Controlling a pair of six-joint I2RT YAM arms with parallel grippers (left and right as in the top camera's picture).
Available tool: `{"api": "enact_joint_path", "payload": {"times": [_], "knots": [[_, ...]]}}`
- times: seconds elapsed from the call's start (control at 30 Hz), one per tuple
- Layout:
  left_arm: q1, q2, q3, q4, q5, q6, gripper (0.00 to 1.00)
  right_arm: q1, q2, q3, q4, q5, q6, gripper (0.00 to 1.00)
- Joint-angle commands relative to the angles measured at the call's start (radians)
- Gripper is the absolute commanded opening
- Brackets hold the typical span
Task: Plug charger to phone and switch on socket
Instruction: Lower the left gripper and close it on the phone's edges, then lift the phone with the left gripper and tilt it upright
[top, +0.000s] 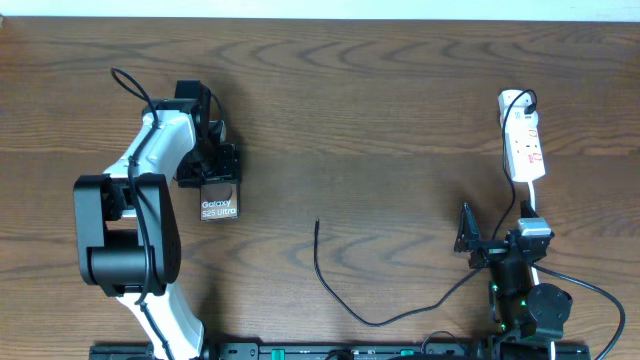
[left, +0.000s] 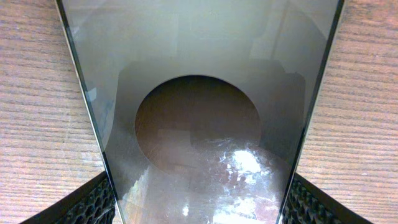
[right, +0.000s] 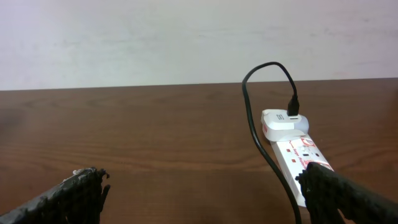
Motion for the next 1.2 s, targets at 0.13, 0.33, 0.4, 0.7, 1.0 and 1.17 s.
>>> {"api": "enact_joint_path", "payload": {"times": [0.13, 0.33, 0.4, 0.7, 1.0, 1.17], "knots": [[0.0, 0.001, 0.022, -0.006, 0.009, -0.004, 0.07, 0.006, -0.003, -0.002, -0.005, 0.004, -0.012, 0.99], [0.0, 0.001, 0.019, -0.006, 0.009, -0.004, 0.07, 0.006, -0.003, -0.002, -0.005, 0.004, -0.012, 0.99], [0.0, 0.001, 0.019, -0.006, 0.009, -0.004, 0.07, 0.006, -0.003, -0.002, -0.005, 0.004, -0.012, 0.99], [0.0, 0.001, 0.019, -0.018, 0.1, -0.005, 0.07, 0.006, -0.003, -0.002, -0.005, 0.004, -0.012, 0.99], [0.0, 0.001, 0.019, -0.029, 0.261, -0.005, 0.07, 0.006, -0.003, -0.002, -0.005, 0.004, -0.012, 0.99], [0.0, 0.001, 0.019, -0.032, 0.568, -0.005, 0.07, 0.006, -0.003, -0.002, -0.005, 0.004, -0.012, 0.99]]}}
